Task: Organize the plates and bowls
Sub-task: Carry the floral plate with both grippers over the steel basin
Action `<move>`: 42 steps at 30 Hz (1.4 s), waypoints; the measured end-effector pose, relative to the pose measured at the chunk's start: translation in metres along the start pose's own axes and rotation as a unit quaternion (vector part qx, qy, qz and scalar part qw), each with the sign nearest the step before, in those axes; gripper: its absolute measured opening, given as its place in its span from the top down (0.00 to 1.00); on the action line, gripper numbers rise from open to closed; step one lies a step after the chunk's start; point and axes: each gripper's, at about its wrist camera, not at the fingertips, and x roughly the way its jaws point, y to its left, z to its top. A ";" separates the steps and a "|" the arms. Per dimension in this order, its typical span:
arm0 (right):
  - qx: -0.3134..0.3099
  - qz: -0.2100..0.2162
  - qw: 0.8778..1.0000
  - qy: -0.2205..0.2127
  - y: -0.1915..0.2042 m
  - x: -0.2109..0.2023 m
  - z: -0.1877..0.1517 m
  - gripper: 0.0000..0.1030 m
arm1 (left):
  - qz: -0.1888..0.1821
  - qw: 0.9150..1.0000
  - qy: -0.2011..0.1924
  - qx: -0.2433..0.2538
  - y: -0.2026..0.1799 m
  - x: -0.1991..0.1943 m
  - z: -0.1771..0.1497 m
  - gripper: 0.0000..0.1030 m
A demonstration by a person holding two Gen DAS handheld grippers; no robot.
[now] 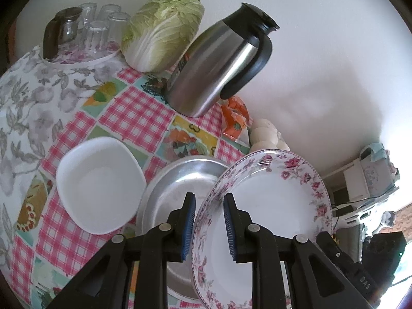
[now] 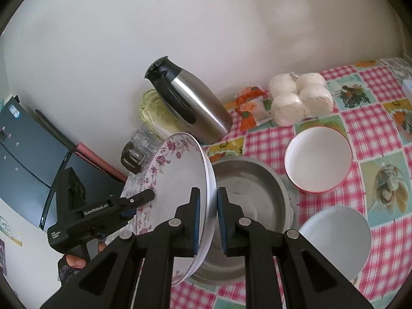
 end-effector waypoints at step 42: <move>0.056 -0.030 0.994 0.091 -0.065 0.083 -0.019 0.85 | 0.074 0.995 0.071 -0.020 0.029 0.075 -0.009 0.76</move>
